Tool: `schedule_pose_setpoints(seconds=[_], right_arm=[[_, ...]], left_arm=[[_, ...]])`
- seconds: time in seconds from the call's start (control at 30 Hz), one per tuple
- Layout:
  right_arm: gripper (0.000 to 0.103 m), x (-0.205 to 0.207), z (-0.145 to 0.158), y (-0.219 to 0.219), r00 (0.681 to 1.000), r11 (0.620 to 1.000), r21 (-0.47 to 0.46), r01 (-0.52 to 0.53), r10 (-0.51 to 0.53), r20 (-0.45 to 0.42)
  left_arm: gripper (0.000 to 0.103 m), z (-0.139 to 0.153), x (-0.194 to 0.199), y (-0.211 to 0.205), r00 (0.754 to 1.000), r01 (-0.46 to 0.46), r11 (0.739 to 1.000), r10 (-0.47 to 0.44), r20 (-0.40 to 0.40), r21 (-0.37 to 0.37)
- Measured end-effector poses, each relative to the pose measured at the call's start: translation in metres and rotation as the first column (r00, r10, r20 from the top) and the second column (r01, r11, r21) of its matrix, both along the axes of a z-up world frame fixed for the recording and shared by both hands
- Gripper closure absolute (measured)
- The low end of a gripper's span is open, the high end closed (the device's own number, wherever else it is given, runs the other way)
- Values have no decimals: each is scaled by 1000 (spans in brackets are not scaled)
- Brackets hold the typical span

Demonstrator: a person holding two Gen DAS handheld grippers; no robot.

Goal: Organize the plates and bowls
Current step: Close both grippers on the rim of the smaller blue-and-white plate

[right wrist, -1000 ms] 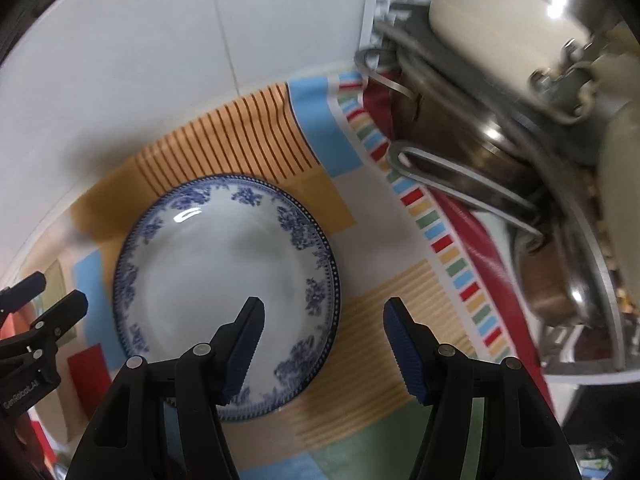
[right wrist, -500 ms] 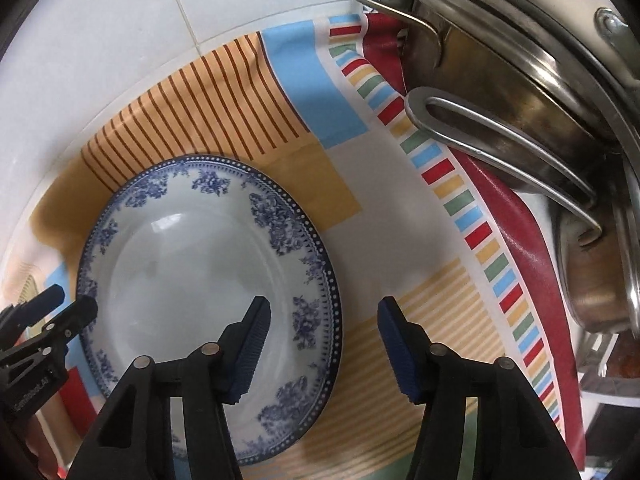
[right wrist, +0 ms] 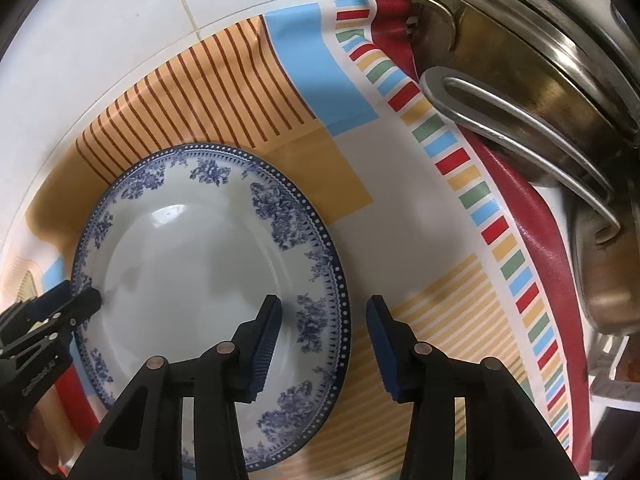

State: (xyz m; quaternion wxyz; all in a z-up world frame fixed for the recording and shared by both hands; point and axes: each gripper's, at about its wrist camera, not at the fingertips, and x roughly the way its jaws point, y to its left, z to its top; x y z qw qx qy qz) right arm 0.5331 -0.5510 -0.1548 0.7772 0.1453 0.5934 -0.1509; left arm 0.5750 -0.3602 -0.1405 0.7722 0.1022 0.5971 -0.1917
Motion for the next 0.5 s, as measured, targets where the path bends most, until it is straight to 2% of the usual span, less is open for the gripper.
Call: schedule_pose_setpoints(seconds=[0.1, 0.2, 0.27, 0.5], right_arm=[[58, 0, 2, 2, 1000, 1000, 1, 1, -1, 1], [59, 0, 2, 4, 1000, 1000, 5, -4, 4, 5], [66, 1, 1, 9, 1000, 1000, 8, -16, 16, 12], [68, -3, 7, 9, 999, 1000, 16, -6, 5, 32]], left_arm=[[68, -3, 1, -3, 1000, 3, 1000, -3, -8, -12], [68, -6, 0, -3, 1000, 9, 1000, -9, 1, -9], [68, -7, 0, -3, 1000, 8, 1000, -8, 10, -7], [69, -3, -6, 1, 1000, -8, 1000, 8, 18, -5]])
